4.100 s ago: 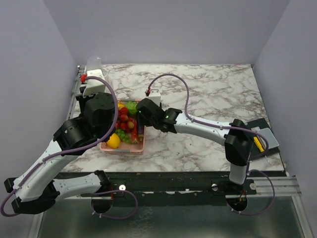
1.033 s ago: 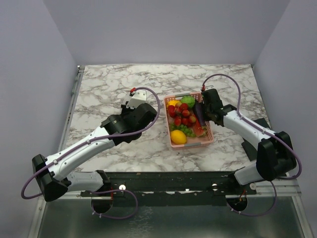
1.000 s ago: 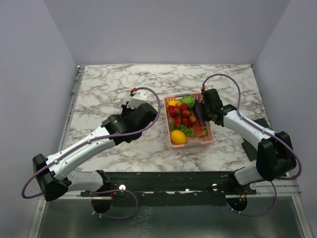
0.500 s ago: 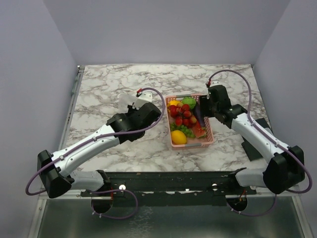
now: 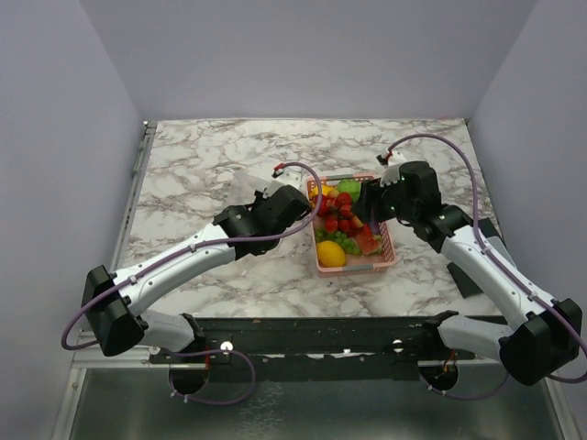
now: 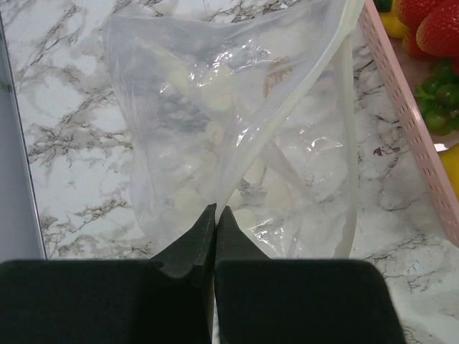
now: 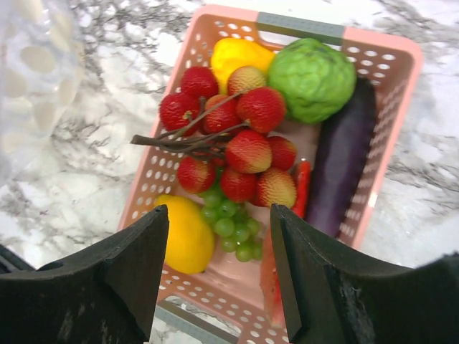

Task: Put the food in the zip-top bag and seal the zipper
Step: Pick up the fake fruit from the bin.

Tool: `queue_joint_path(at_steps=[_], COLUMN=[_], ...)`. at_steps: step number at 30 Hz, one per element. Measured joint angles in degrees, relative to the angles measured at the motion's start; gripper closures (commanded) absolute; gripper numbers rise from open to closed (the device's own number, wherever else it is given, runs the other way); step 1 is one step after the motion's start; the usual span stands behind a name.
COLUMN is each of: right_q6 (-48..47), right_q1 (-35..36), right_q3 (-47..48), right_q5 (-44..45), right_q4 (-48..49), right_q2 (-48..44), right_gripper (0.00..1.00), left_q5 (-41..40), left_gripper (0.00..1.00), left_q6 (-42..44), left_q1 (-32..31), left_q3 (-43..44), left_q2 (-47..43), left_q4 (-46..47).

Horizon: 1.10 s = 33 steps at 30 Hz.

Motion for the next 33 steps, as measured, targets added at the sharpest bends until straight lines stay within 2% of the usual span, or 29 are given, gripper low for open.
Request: queue_joint_path(at_steps=[7,13,20,28,33], right_q6=[-0.5,-2.8,-6.7,-9.7,-10.9], right_q1=[2.7,7.8,13.7,15.1,15.7], right_q3=[-1.1,-1.1,-1.1,-1.1,-1.1], right_q5=[-4.8,-4.3,3.0,12.9,16.0], right_q4=[3.6,6.5,8.9,13.0,15.4], right_q2=[0.5,3.5,7.6,10.2,11.4], right_gripper=[0.36,0.36,0.36,0.39,0.41], left_q5=[2.1,3.2,3.1,2.0,2.0], left_gripper=[1.0,1.0,1.0,1.0,1.0], left_q6=[3.4,5.8,7.7,8.5,8.5], left_q1=[0.0,0.0,0.0,0.2,0.7], left_q3=[0.9,2.1,1.9,-2.4,-4.7], left_q2=[2.8,5.5,5.4,1.6,1.5], left_q4=[2.3,3.8,6.4,10.2,11.5])
